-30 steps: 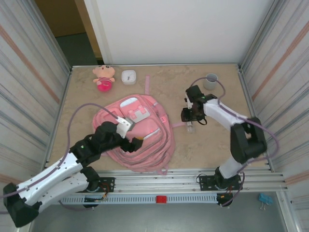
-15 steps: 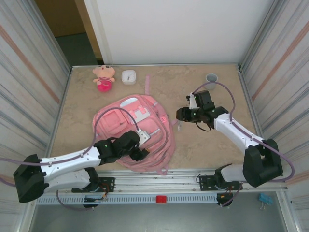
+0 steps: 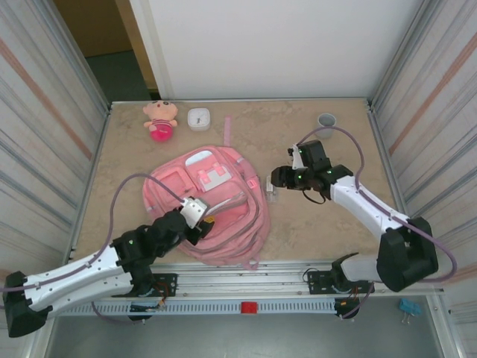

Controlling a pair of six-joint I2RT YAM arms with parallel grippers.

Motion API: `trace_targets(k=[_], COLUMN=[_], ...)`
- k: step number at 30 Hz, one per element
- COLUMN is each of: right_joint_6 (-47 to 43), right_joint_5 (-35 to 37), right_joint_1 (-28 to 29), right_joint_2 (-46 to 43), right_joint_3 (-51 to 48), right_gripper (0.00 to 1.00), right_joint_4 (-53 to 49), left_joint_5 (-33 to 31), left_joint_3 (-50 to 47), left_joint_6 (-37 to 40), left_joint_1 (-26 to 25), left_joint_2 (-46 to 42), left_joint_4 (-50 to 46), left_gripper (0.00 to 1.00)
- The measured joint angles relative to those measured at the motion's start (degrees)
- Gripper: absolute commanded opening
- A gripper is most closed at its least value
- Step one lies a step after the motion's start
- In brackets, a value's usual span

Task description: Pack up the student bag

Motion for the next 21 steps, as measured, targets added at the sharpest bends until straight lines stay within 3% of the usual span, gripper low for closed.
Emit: trace_targets(k=[4, 9, 13, 15, 21], right_joint_6=[-0.98, -1.46, -1.99, -2.58, -3.26], right_joint_5=[4.68, 8.57, 11.80, 13.31, 16.48], right_joint_1=[3.82, 6.05, 7.34, 7.74, 7.43], right_joint_2=[7.58, 16.04, 21.51, 23.61, 30.32], right_joint_3=[3.76, 8.35, 12.55, 14.23, 18.82], right_gripper=[0.74, 0.76, 0.77, 0.77, 0.74], right_joint_4=[-2.82, -5.73, -7.72, -8.55, -10.51], left_joint_5=[-0.63, -0.70, -0.74, -0.83, -0.81], left_joint_3=[-0.33, 0.22, 1.84, 2.91, 4.37], left_joint_6=[-0.07, 0.02, -0.09, -0.24, -1.07], left_joint_1=[0.00, 0.00, -0.04, -0.04, -0.04], left_joint_2=[2.03, 7.85, 14.16, 16.24, 17.25], left_joint_4=[1.05, 1.73, 1.92, 1.66, 1.68], left_gripper=[0.47, 0.54, 0.52, 0.47, 0.18])
